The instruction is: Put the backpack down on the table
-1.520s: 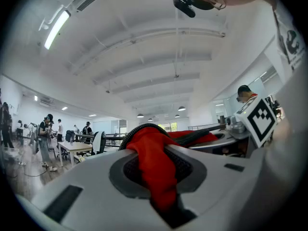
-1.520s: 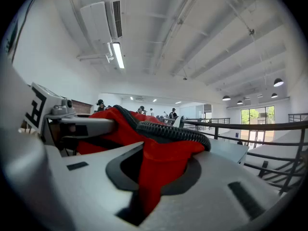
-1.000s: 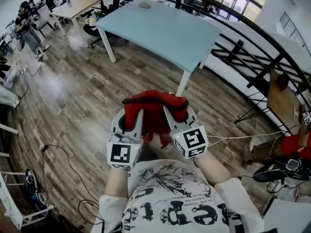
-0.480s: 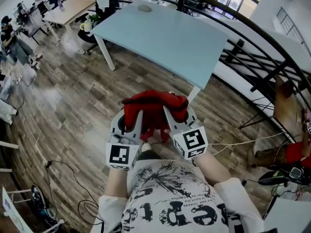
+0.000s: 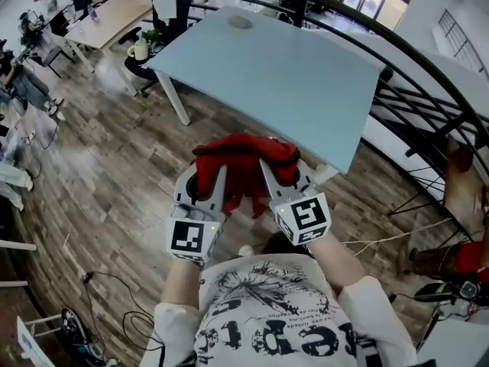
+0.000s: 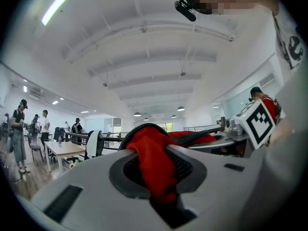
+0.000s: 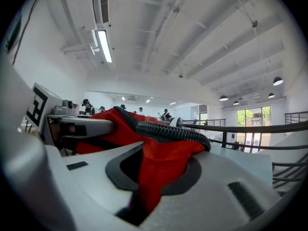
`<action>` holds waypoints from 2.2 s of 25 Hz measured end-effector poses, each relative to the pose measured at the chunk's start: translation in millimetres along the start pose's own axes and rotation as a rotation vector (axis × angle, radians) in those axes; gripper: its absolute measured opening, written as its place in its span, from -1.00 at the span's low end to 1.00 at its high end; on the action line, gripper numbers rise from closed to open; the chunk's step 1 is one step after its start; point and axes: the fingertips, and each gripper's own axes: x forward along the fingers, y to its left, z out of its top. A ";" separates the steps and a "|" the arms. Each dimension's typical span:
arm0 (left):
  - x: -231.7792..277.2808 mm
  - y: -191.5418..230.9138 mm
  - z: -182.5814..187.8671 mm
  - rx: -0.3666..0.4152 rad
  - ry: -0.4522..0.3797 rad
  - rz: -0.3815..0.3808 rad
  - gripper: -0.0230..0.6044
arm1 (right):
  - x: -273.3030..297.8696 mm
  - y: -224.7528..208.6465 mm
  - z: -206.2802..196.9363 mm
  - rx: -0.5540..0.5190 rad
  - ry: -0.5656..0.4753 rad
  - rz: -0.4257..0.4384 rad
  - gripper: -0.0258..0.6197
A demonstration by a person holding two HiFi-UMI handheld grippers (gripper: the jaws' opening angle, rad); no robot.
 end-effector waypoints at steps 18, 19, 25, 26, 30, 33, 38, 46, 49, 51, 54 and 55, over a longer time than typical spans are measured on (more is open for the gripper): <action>242.0 145.2 -14.8 0.021 -0.019 0.021 -0.72 | 240.4 -150.7 10.5 -0.014 -0.058 0.017 -0.77; 263.0 153.0 -8.4 0.028 -0.034 0.020 -0.72 | 255.1 -165.7 16.4 -0.018 -0.065 0.015 -0.77; 359.0 177.3 -2.4 0.028 -0.071 -0.035 -0.71 | 312.4 -238.2 25.8 -0.050 -0.055 -0.035 -0.77; 371.9 180.3 -3.8 0.027 -0.077 -0.048 -0.72 | 319.9 -247.6 25.9 -0.057 -0.051 -0.043 -0.77; 430.7 188.9 -4.2 0.016 -0.077 -0.096 -0.72 | 349.3 -292.5 25.5 -0.066 -0.032 -0.087 -0.76; 481.4 194.3 -5.4 0.009 -0.078 -0.166 -0.72 | 371.0 -331.2 25.2 -0.065 -0.018 -0.154 -0.76; 561.9 206.3 -11.9 -0.020 -0.074 -0.287 -0.72 | 409.2 -388.3 22.9 -0.055 0.005 -0.265 -0.76; 685.6 204.7 -21.3 -0.029 -0.075 -0.499 -0.72 | 451.3 -486.2 21.9 -0.031 0.032 -0.475 -0.76; 727.9 202.4 -23.8 -0.029 -0.089 -0.562 -0.72 | 465.4 -520.8 21.0 -0.023 0.041 -0.531 -0.76; 754.3 199.8 -23.6 -0.027 -0.089 -0.593 -0.72 | 473.0 -543.8 16.9 -0.011 0.044 -0.567 -0.76; 789.0 194.1 -27.2 -0.038 -0.090 -0.634 -0.72 | 481.6 -573.8 11.8 0.011 0.050 -0.621 -0.76; 799.0 192.0 -28.6 -0.045 -0.091 -0.642 -0.72 | 483.5 -582.7 10.8 0.018 0.051 -0.639 -0.76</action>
